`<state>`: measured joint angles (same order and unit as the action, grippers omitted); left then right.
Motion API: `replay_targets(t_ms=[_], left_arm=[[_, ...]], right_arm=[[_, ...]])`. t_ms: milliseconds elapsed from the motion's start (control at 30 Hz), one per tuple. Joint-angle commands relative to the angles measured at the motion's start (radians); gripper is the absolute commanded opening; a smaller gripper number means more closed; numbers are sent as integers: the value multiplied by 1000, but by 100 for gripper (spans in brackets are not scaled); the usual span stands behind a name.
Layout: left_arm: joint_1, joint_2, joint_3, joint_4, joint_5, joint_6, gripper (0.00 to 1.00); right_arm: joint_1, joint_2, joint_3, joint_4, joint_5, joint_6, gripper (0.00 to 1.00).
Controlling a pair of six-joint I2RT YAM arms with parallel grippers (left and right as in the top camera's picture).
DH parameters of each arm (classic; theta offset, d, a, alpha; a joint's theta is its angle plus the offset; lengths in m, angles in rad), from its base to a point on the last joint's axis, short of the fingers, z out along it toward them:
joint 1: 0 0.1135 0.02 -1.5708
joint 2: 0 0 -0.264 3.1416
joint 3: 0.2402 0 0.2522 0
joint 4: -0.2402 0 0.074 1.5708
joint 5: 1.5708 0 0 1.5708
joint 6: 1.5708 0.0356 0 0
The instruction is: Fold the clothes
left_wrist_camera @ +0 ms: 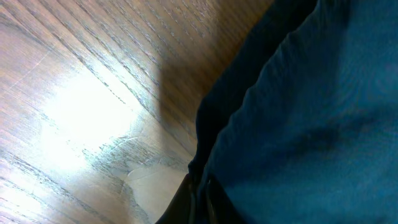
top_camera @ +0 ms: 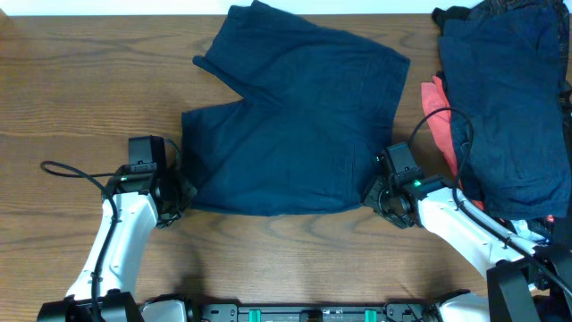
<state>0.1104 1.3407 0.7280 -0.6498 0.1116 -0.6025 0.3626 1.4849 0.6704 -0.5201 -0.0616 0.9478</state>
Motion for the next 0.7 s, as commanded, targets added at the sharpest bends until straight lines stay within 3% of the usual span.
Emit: replay_targets(t_ms=[0,33,300,667], left_arm=[[4,-5,11,-2,-39,-2,6],[4,-5,11,0,-54,-2,6],[20,-86,33,-47,-102,0,6],[20,-523,72,-276,-101,3,6]], right_arm=[[4,6,-6,-8,-17,10,7],[2,6,-6,-13,-13,10,1],[-121,-122,34,-179,-19,-91,1],[-229,-437,211,-586,-26,-224,1]])
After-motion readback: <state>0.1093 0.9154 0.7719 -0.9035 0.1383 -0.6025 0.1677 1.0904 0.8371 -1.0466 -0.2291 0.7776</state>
